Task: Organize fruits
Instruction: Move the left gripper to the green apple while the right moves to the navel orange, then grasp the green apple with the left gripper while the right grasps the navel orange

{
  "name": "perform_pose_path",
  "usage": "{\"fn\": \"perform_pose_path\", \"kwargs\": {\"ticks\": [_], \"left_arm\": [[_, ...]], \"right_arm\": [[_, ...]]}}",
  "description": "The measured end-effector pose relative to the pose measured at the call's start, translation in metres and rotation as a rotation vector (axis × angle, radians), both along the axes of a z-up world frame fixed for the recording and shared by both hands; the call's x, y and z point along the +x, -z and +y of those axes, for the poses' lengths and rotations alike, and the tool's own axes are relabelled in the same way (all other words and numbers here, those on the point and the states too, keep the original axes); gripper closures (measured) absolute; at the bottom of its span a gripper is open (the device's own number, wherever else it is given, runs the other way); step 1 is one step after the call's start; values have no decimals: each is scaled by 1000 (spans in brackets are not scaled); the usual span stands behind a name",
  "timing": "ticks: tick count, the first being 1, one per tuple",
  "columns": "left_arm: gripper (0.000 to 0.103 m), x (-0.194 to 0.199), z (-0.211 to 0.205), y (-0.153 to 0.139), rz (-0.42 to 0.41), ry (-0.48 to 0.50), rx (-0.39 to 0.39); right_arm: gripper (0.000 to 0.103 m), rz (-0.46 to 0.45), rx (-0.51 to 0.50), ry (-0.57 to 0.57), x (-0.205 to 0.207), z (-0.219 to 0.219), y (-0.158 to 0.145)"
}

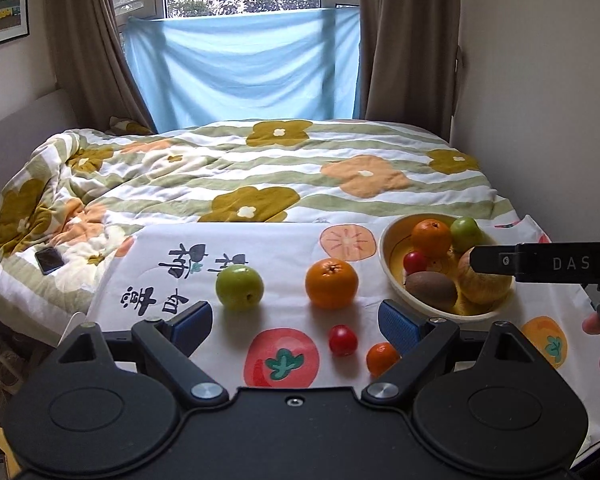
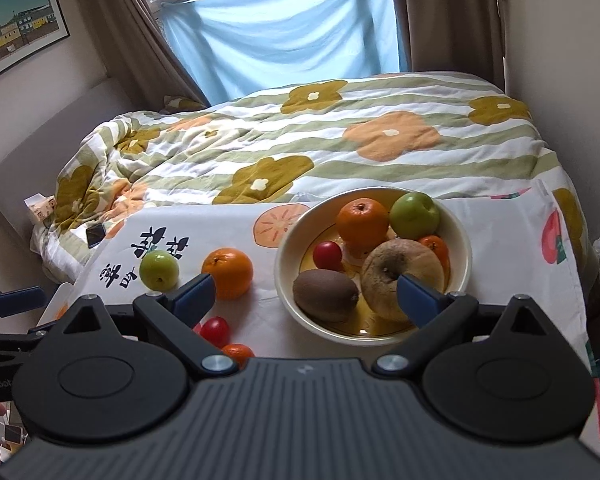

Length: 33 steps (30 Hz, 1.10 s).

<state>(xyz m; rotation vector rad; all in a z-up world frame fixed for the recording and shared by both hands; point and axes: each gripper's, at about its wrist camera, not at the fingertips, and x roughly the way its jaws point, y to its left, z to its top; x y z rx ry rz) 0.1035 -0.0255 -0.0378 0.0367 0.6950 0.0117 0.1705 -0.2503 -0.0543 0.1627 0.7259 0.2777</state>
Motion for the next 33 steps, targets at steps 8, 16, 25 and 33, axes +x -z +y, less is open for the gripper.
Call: {"fn": "perform_pose_path", "kwargs": {"ticks": [8,16,25,33], "left_arm": [[10,16,47,6,8,10,-7],[10,52,81,23,26,103,19],[10,107,98,62,73,308,41],[13,148,103,96,141,444,21]], "right_arm": [[0,6,-15,12,6,46,0],[0,45,-14,62,23,90,17],[0,98,-5,161,49,126,50],[0,142,22,251,67,133,76]]}}
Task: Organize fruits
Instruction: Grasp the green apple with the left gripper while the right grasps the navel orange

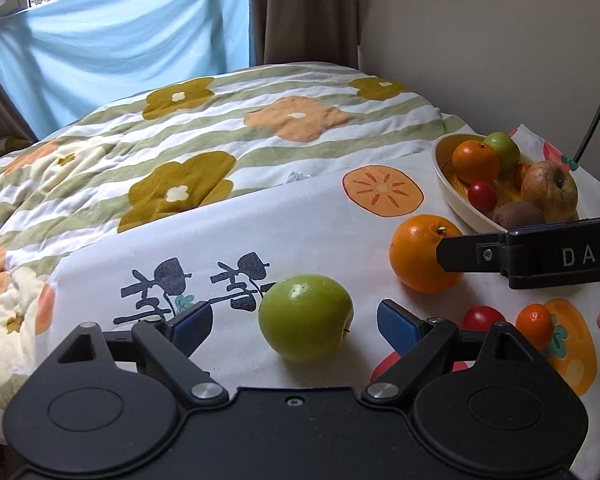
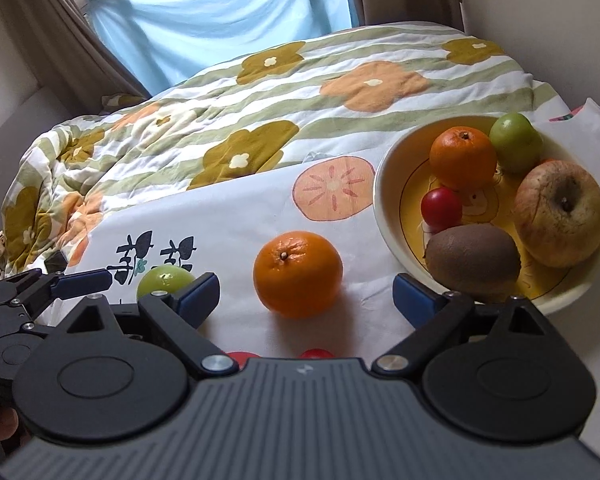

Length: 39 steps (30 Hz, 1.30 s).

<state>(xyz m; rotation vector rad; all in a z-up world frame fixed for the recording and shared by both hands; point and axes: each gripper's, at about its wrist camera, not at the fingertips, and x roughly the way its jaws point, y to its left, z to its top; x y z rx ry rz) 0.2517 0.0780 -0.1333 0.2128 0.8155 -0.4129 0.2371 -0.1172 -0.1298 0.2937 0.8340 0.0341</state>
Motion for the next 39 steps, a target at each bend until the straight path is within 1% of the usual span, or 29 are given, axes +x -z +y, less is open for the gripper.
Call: {"fn": "perform_pose_path", "kwargs": {"ticks": [3,6,7,8,9,10,18,20,28,34,39], "left_arm": [[17,7,-1,7,18,31,-8],[28,12,-1,13,37,52,-14],[30,13,-1,15,44,56,-19],[32,13,-1,16,49,58,-25],[38,14,-1,17,53,61,-32],[40,14,0,17,57,62,-34],[41,13,0,18,42,70,-34],[41,13,0,18,39,72,-33],[41,7,0,18,28,69,-26],[41,2,5,15,19,42,-20],[41,-2,7,6,1,23,-23]], "right_arm": [[0,3,-1,17,6,2,5],[0,7,-1,19,11,4,8],[0,12,3,16,12,4,10],[2,17,7,14,13,5,11],[4,25,16,14,15,5,13],[5,29,21,15,16,7,14],[5,37,16,17,24,12,18],[8,41,14,12,26,13,19],[26,60,-17,-2,31,17,25],[28,48,-35,-14,26,19,22],[28,28,-39,-18,18,19,13]]}}
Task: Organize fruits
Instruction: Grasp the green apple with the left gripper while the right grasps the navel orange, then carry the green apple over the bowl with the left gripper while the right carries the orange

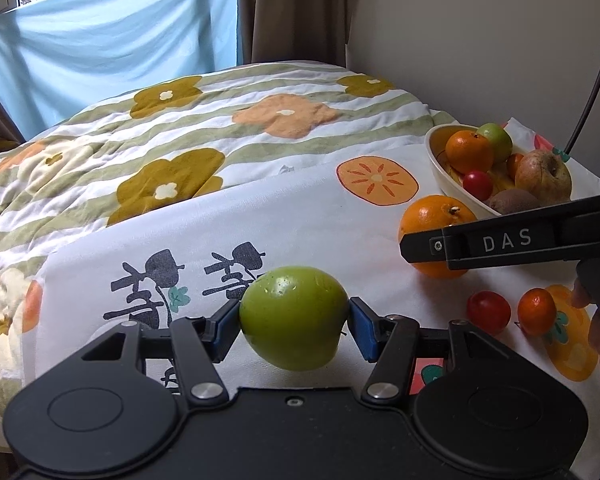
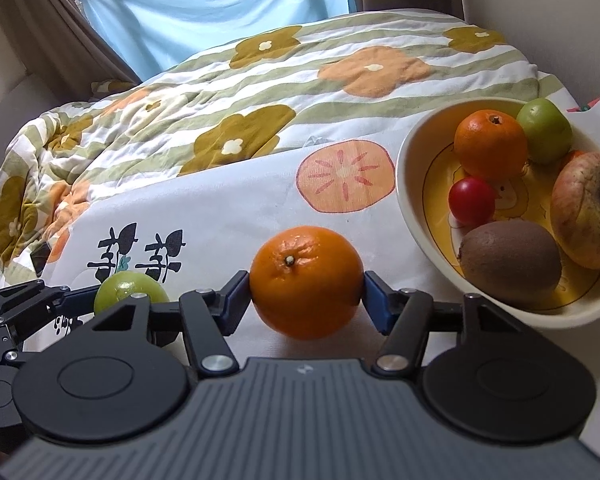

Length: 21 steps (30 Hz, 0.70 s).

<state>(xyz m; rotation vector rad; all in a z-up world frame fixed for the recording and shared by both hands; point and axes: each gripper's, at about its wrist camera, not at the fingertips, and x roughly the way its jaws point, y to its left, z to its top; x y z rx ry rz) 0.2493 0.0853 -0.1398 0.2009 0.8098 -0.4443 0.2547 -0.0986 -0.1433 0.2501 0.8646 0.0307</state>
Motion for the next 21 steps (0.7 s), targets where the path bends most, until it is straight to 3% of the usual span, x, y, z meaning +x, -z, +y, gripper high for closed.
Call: {"fn": "perform_pose_path", "kwargs": {"ticks": [11,21], "left_arm": [[41,-20,-11,-43,-41,-6,-9],[41,-36,-53,-84,-114,-6,-36]], "right_arm": [[28,-65,5,17,-27,-12,-39],[28,-122,8,63,-50,-65,-77]]}}
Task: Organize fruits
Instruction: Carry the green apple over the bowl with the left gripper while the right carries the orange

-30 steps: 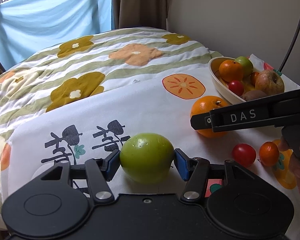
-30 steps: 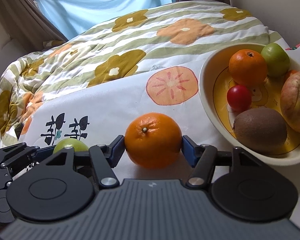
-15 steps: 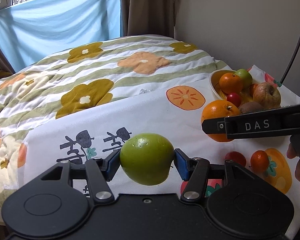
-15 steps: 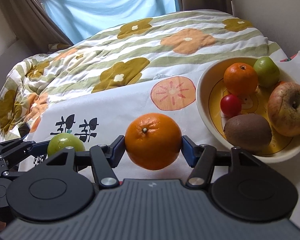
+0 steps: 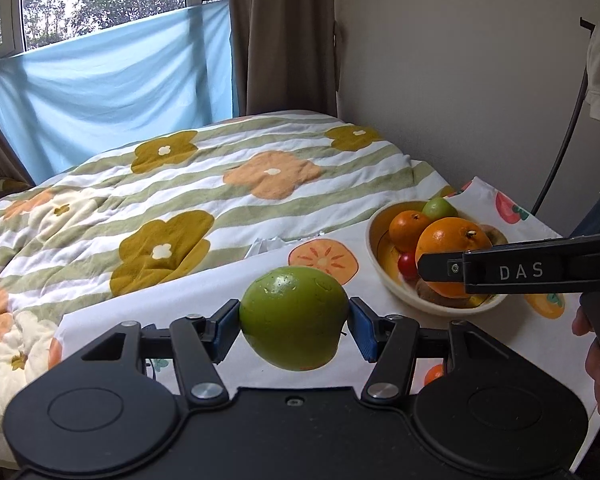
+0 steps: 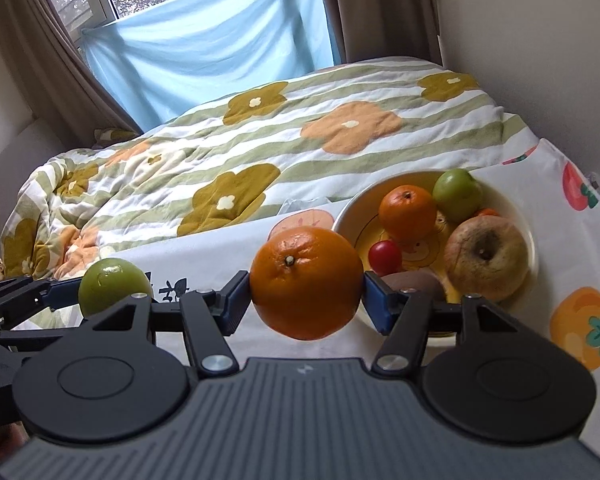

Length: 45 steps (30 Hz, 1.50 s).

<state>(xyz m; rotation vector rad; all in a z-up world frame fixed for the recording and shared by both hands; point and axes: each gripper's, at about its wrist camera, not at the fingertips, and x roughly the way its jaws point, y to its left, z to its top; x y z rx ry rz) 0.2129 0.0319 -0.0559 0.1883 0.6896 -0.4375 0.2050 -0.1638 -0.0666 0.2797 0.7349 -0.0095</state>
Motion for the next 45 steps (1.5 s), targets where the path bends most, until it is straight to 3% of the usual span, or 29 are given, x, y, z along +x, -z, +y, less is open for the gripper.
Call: {"fn": "perform_pose_path", "kwargs": {"ticks": [11,22,37,43,45], "left_arm": [[41,2,-74,-32,-25,2,-31],[41,39,-146,-10,23,0,-40],[41,83,-184,50,142,-61,-5],[41,87,-183,58,192,-94,-46],[30,86,-181,53,175,-92,-71]], "right_arm": [[28,-17,-11,34,-9,-96,-28],[28,-7,-28,55,9,-173,-22],[28,46,18,-19,39,-198,13],[28,50,28,-40,44,-199,18],[28,49,29,-46,46,-198,18]]}}
